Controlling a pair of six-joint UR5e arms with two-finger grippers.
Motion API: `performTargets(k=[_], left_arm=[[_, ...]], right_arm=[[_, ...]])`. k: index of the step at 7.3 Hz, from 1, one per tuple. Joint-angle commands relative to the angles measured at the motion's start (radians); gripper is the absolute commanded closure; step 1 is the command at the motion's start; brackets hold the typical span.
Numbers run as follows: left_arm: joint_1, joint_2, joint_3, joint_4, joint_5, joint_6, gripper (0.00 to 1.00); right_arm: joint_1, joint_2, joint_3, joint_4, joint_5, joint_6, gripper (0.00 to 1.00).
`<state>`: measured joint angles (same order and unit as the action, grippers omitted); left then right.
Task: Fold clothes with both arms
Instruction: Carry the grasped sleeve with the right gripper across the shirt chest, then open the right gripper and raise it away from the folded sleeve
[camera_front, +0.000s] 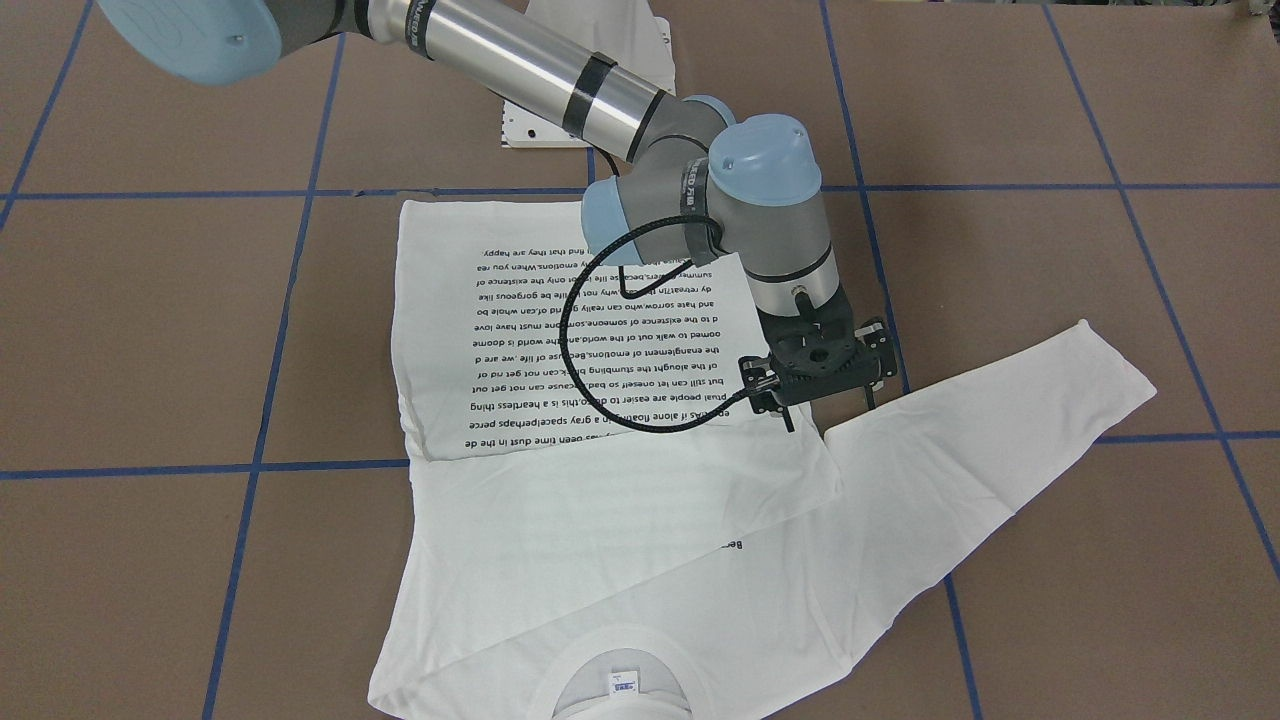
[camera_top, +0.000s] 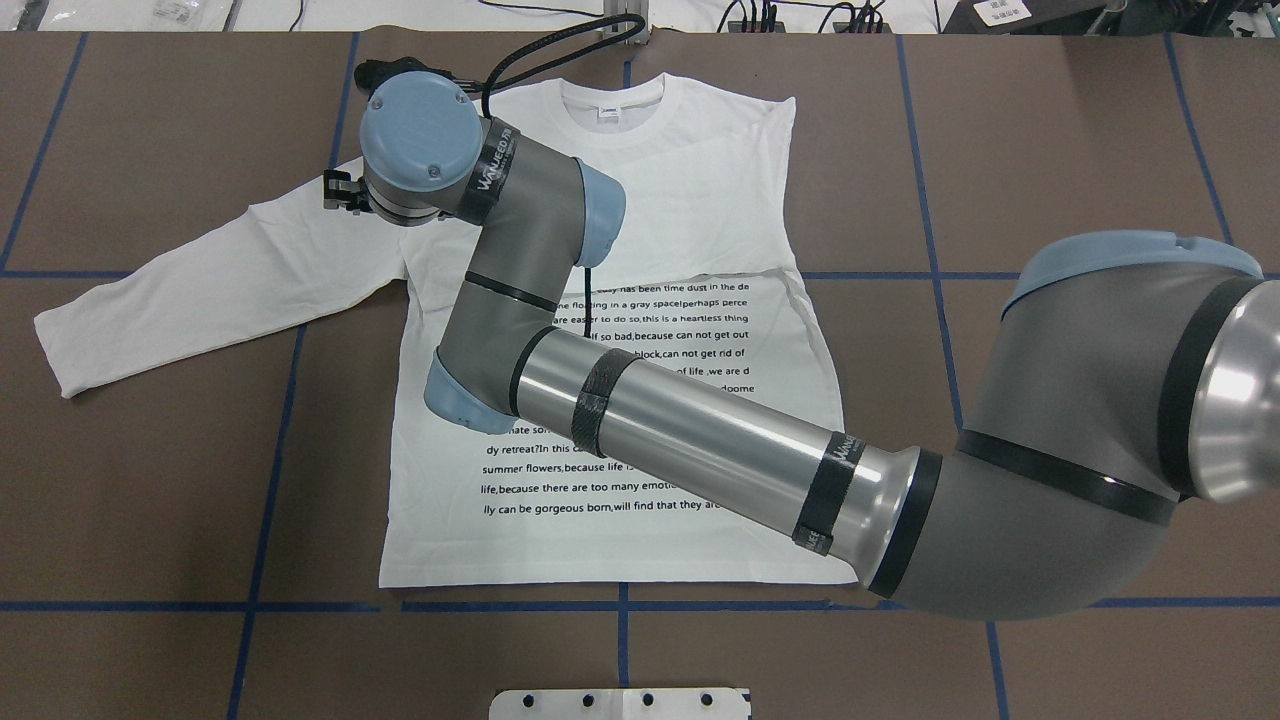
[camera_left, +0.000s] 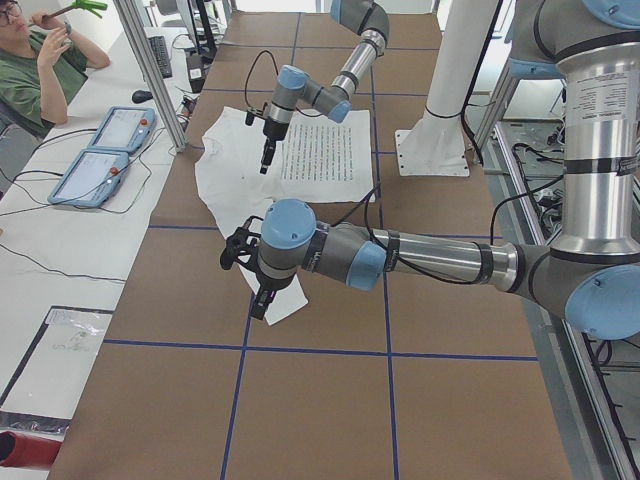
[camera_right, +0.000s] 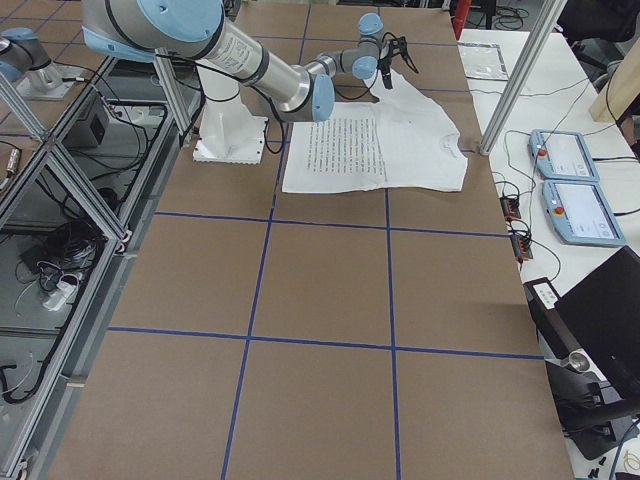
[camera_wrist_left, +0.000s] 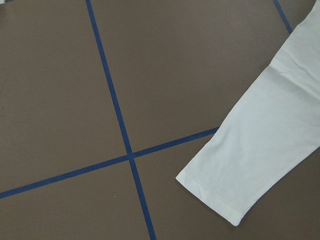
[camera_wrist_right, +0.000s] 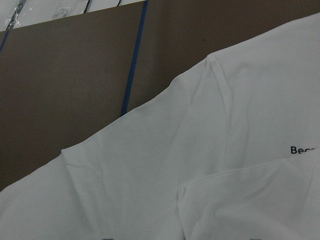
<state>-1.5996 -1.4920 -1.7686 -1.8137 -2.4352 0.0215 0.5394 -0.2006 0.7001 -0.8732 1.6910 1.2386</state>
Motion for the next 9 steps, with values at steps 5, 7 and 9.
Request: performTargets(k=[5,7,9], left_arm=[[0.185,0.047,0.014,-0.213,0.089,-0.64,0.0],[0.376,0.049,0.017,-0.254,0.209,-0.82,0.0],[0.451,0.01,0.169,-0.411,0.269,-0.819,0.0]], right_arm=[[0.237,-0.415,0.779,-0.92,0.306,-0.319,0.0],[0.373,-0.613,1.023,-1.096,0.404,-0.593,0.0],[0.445,-0.743,1.101,-1.096,0.47,-0.723,0.0]])
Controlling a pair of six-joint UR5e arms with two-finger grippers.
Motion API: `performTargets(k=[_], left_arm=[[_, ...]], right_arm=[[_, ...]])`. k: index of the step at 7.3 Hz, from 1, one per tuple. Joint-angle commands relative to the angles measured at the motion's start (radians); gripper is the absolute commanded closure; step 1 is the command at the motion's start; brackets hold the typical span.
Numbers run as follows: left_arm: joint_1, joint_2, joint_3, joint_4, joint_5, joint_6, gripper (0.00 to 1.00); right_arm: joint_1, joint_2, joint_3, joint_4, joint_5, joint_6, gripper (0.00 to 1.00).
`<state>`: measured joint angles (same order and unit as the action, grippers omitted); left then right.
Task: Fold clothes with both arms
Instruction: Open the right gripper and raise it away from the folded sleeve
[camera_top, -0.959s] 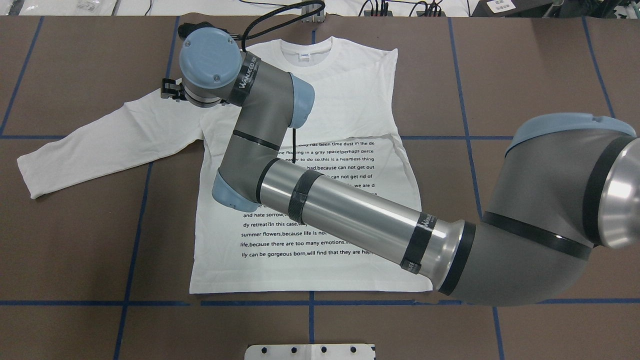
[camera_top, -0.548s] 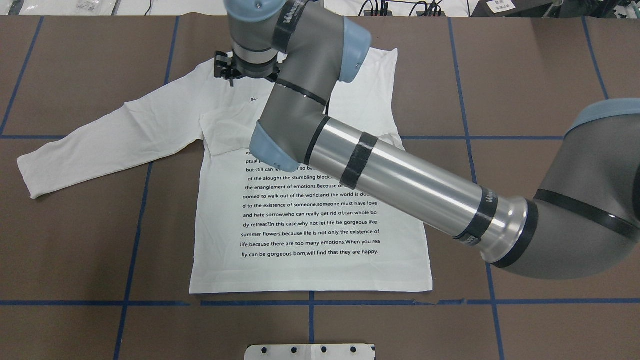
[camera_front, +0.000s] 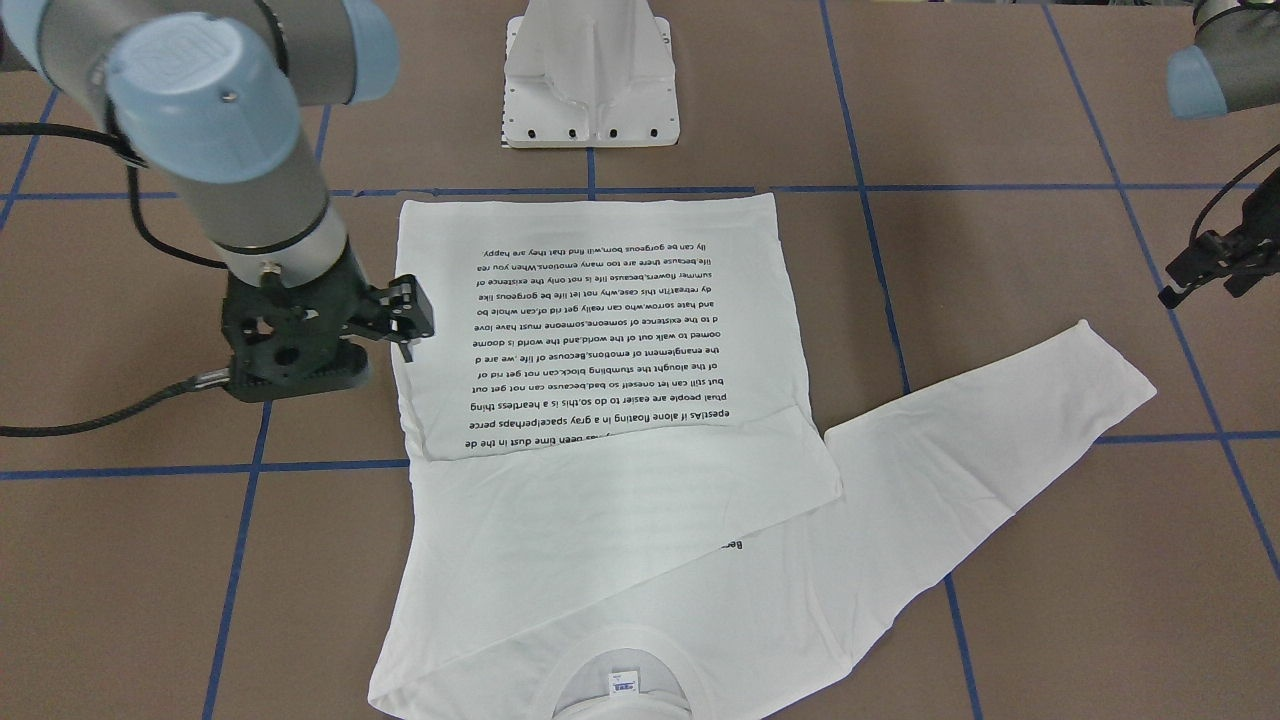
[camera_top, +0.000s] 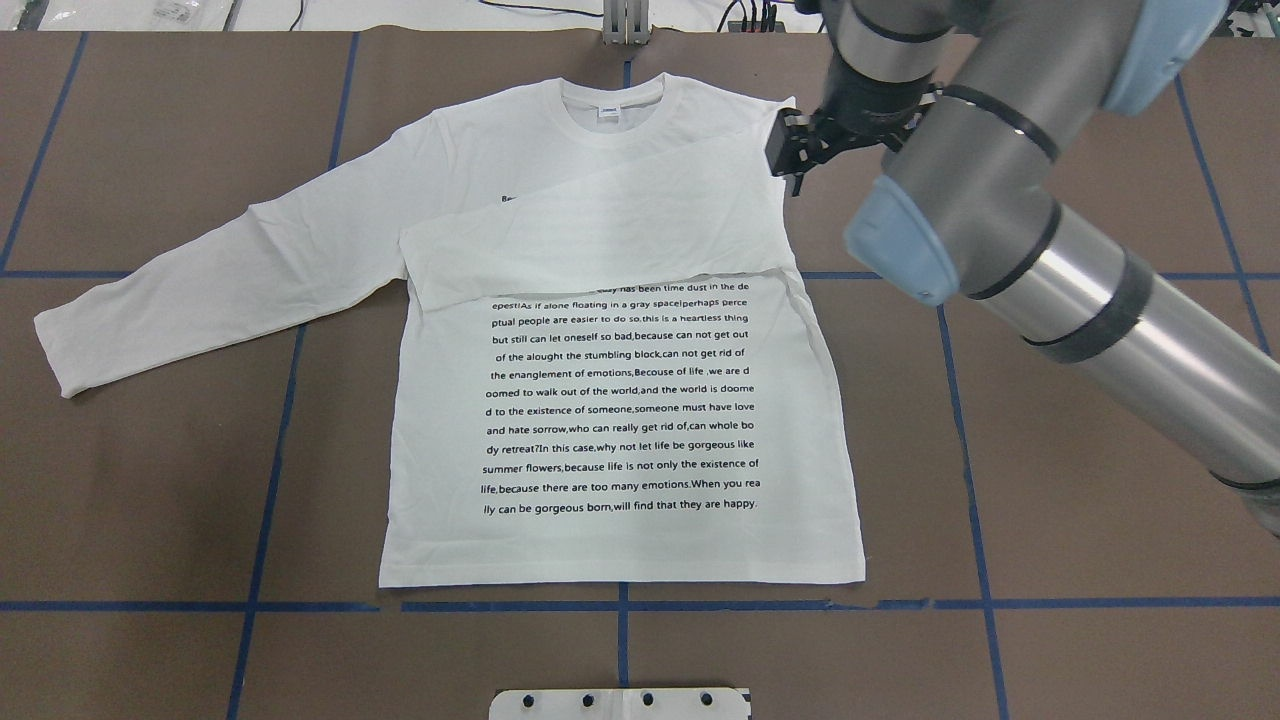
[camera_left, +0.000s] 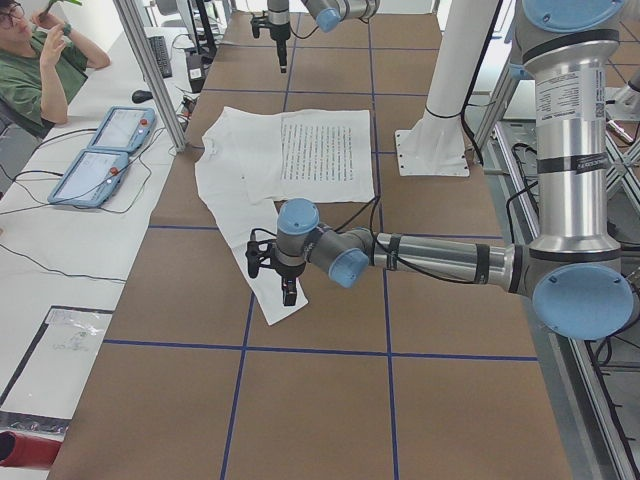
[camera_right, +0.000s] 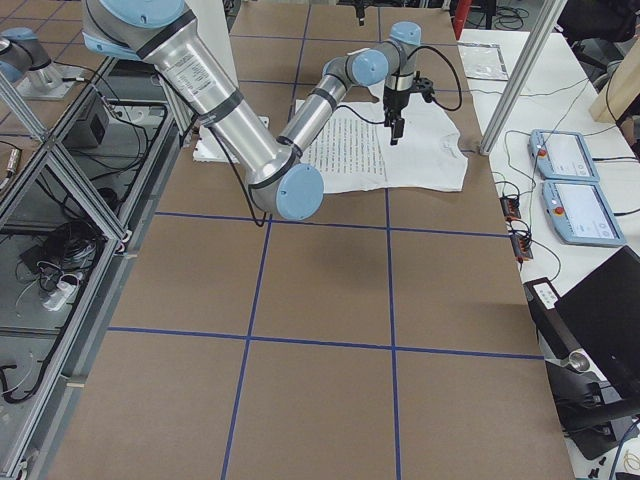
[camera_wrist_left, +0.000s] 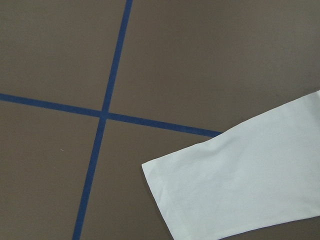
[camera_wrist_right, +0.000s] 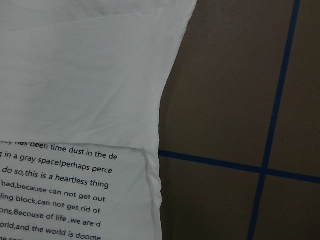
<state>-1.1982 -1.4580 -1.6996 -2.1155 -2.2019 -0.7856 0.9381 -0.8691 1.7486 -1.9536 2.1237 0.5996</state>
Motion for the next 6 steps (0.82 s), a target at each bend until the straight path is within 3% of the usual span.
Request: performTargets(k=[1,3,6], left_arm=[[0.049,-0.075,0.238,-0.221,0.037,-0.006,0.0],[0.098,-0.124,0.32,-0.25,0.041,-0.014,0.0],[0.131,-0.122,0.325,-0.25,0.06,-0.014,0.0]], right_arm=[[0.047,-0.082,0.049,-0.016,0.038,-0.086,0.0],[0.047,-0.091,0.051,-0.016,0.039,-0.084,0.0],[0.035,-0.099,0.054,-0.007,0.041,-0.069,0.0]])
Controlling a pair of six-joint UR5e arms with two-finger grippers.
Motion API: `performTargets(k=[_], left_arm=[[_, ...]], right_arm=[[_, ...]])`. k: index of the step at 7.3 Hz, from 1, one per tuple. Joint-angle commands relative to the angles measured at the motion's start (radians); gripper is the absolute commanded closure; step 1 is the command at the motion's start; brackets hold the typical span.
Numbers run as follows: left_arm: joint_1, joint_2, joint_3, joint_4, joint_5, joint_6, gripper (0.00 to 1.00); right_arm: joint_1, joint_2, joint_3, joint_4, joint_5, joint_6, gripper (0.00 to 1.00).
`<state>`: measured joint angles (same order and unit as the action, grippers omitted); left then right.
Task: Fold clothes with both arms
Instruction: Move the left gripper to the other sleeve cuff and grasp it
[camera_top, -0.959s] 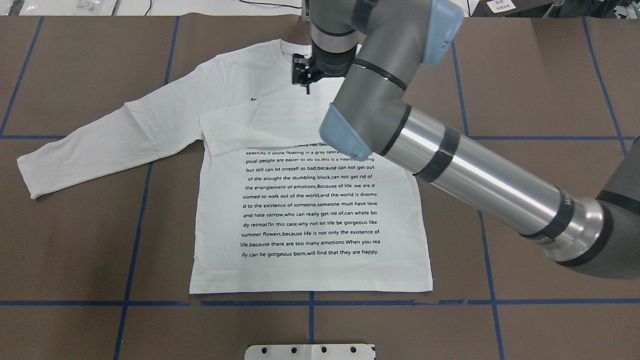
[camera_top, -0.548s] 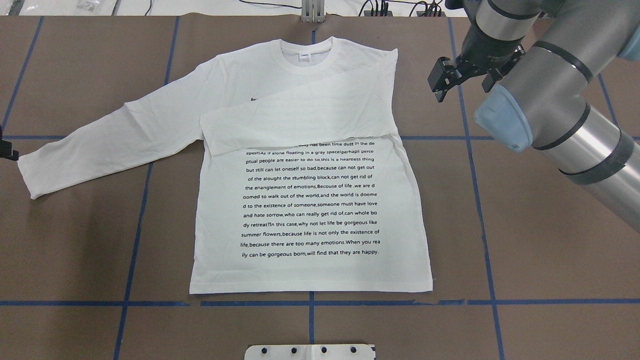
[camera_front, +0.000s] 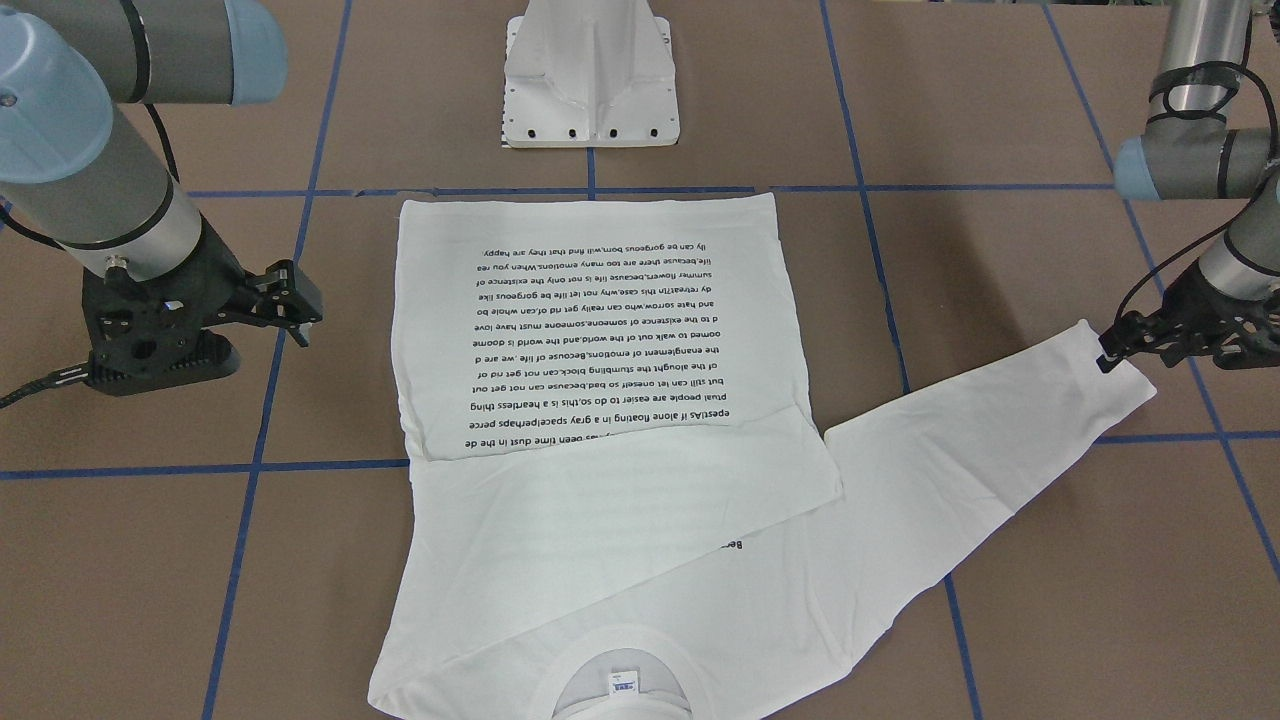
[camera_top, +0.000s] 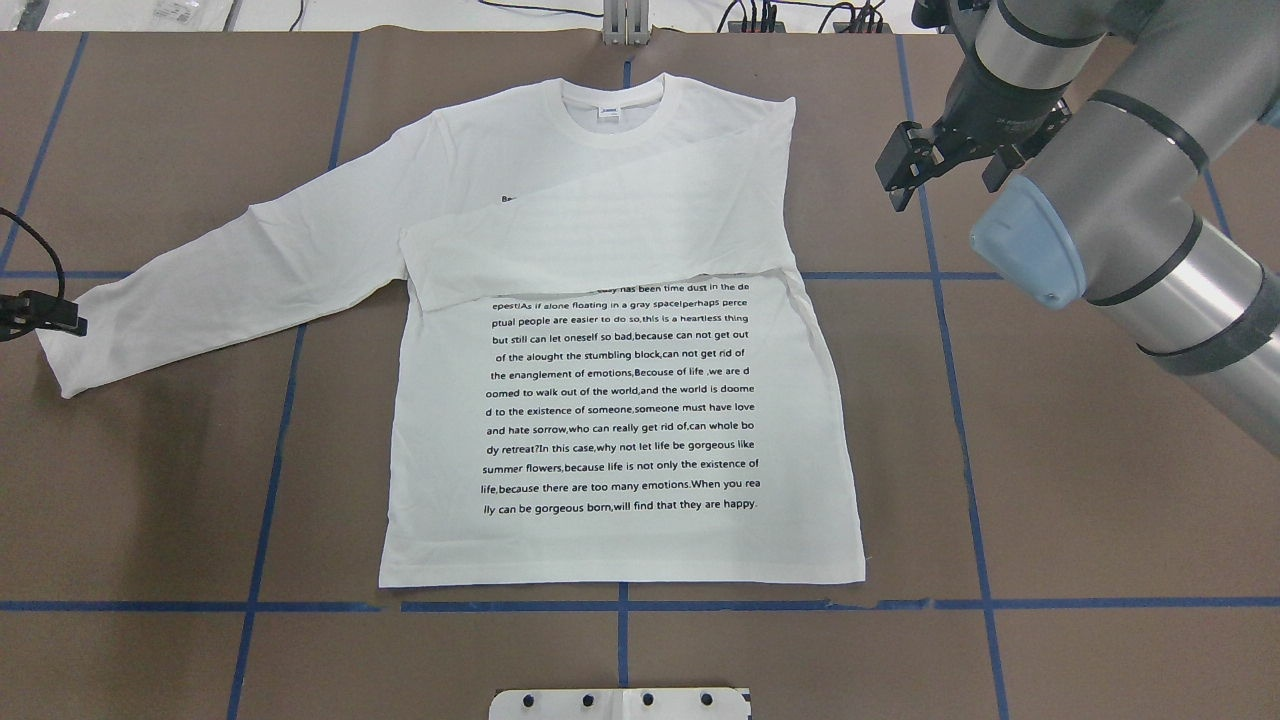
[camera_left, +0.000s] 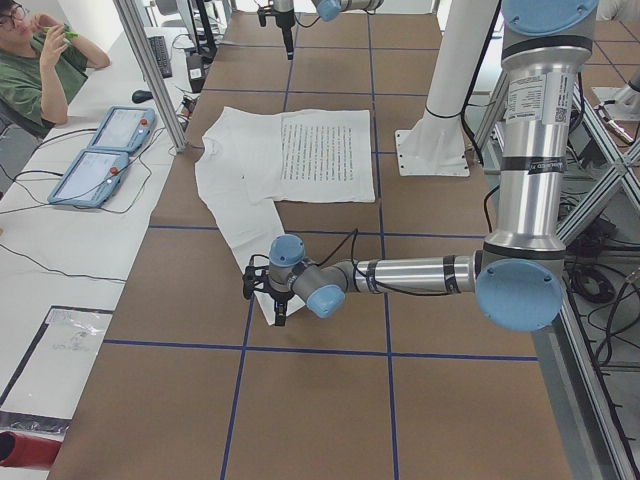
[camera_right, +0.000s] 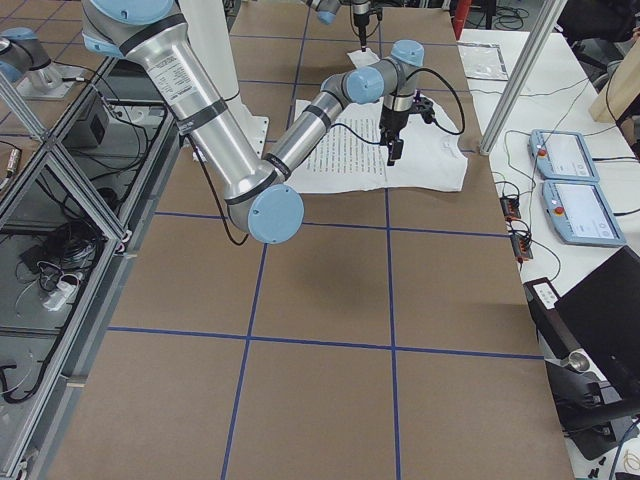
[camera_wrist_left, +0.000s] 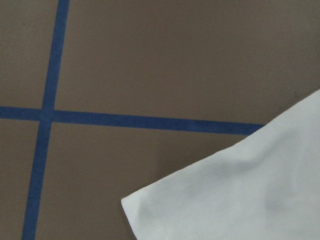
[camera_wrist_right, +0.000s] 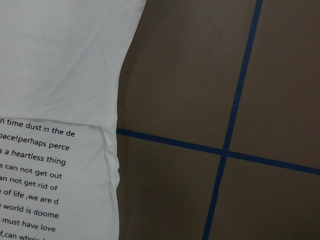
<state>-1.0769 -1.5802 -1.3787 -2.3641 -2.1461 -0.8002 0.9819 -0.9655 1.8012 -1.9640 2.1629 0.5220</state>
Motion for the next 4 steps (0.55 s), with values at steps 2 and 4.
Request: performTargets(k=[2,4], left_arm=[[0.011,0.002,0.018,0.0,0.006,0.004,0.0],[0.011,0.005,0.023,0.0,0.006,0.009,0.01]], right_arm=[[-0.014,-0.001,0.003,0.005,0.02,0.009,0.0],[-0.022,-0.001,0.003,0.008,0.02,0.021,0.0]])
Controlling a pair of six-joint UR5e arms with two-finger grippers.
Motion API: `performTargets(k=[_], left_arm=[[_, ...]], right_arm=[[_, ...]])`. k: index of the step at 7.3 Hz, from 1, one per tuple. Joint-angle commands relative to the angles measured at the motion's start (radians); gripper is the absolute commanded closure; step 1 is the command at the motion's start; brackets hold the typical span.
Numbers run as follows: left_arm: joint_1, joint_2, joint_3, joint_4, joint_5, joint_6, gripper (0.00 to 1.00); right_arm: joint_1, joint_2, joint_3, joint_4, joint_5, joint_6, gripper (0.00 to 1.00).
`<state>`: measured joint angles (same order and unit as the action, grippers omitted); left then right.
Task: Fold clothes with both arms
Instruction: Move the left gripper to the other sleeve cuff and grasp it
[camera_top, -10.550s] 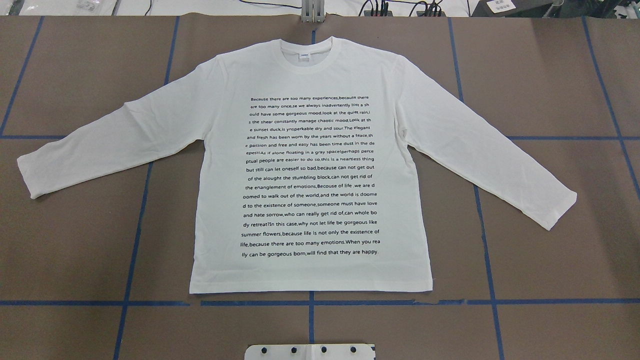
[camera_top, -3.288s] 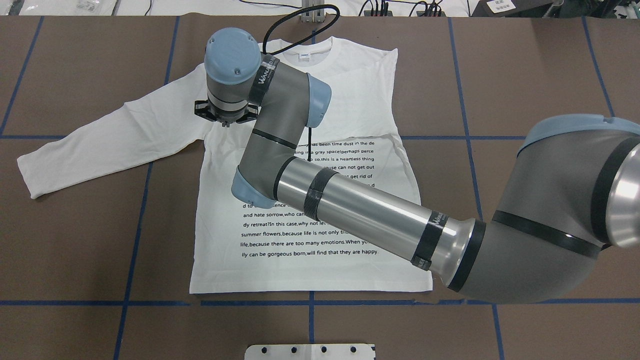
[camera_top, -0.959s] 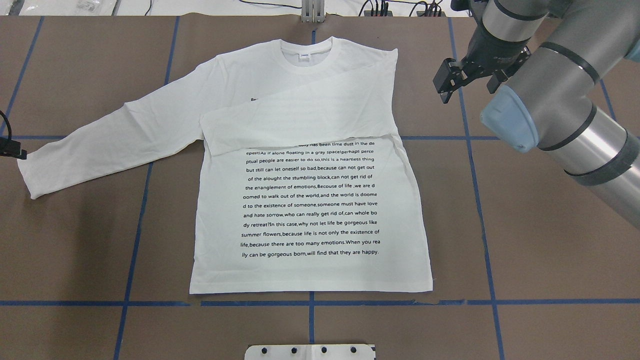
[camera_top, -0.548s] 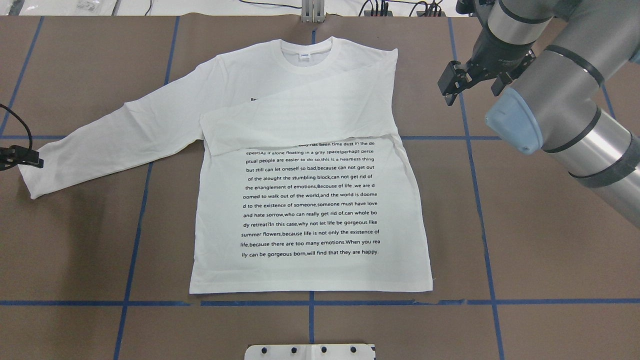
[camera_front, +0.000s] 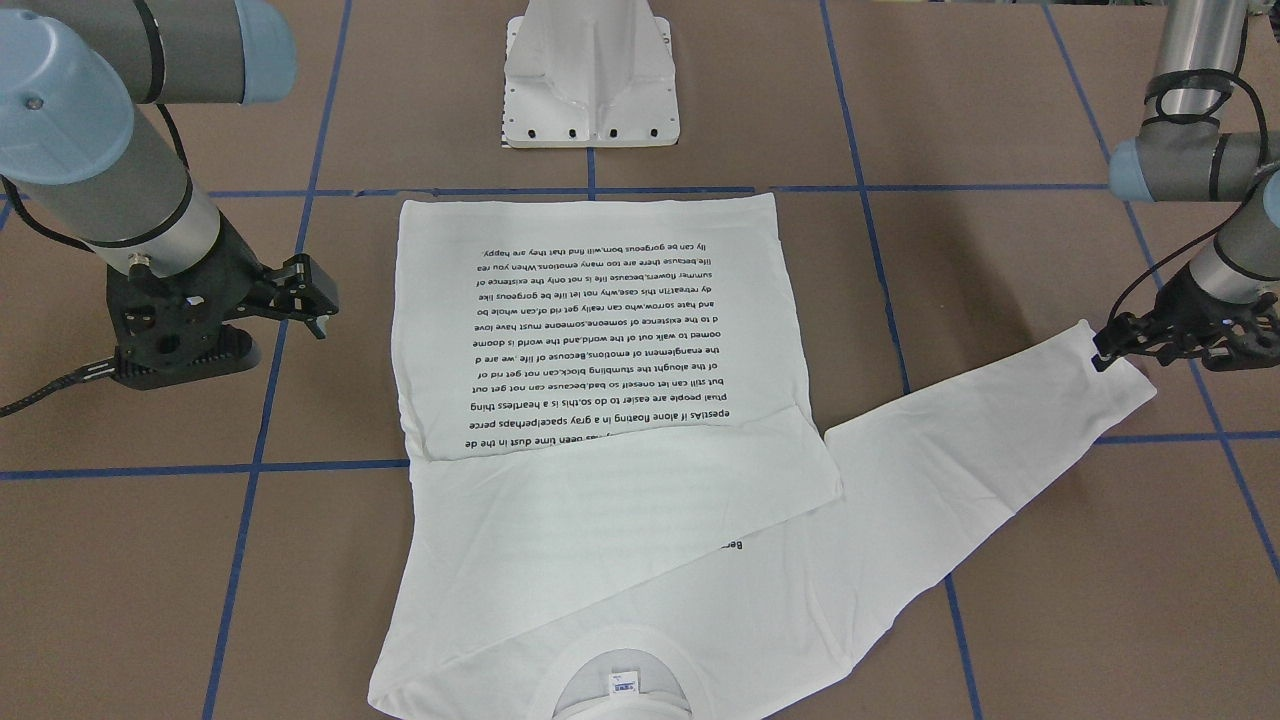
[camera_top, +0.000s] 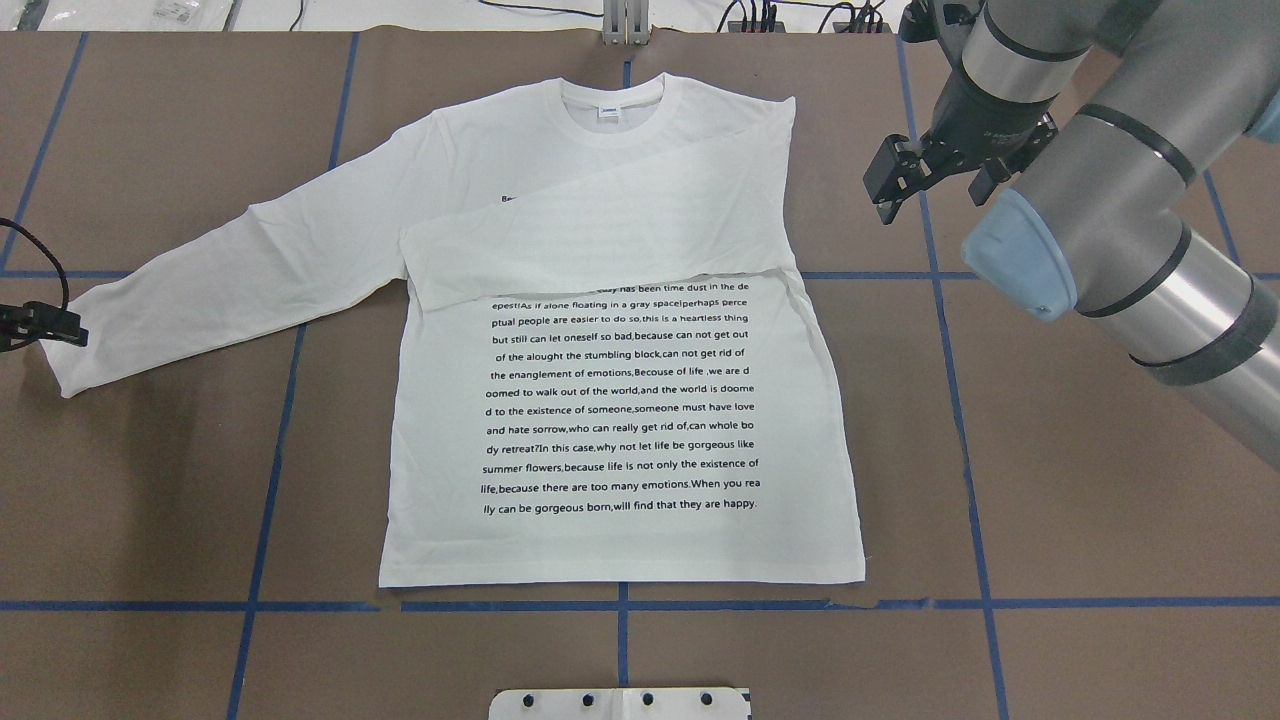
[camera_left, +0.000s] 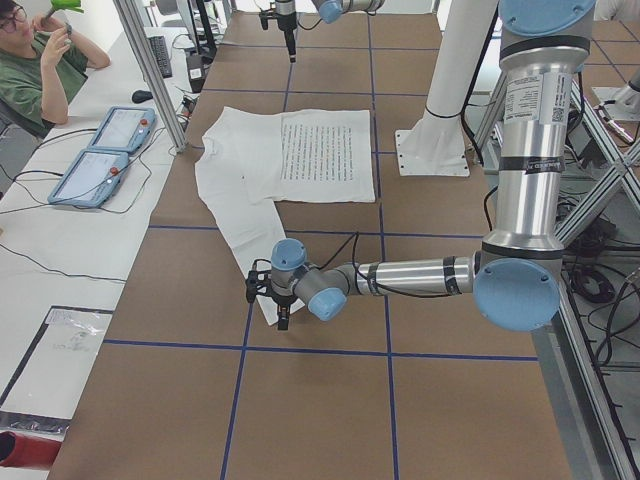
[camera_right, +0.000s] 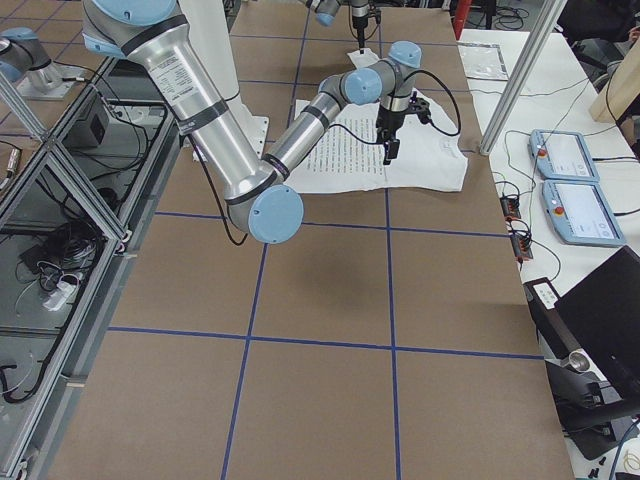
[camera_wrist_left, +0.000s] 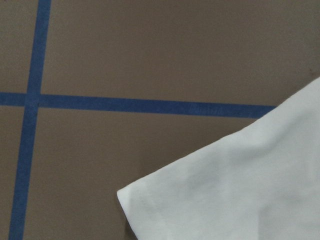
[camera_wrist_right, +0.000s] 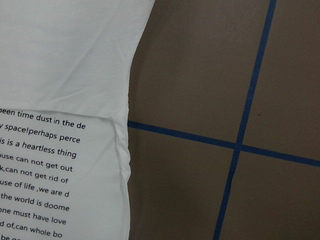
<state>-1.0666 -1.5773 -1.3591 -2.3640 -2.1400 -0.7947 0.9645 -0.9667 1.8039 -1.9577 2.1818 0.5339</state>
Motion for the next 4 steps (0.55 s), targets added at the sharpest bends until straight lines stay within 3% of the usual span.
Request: performTargets(k=[1,4], left_arm=[[0.002,0.002,0.011,-0.001,-0.001,0.005,0.01],[0.004,0.0,0.018,-0.004,-0.001,0.005,0.01]], right_arm=[[-0.006,0.0,0.0,0.003,0.001,0.017,0.0],[-0.007,0.003,0.0,0.003,0.001,0.02,0.0]])
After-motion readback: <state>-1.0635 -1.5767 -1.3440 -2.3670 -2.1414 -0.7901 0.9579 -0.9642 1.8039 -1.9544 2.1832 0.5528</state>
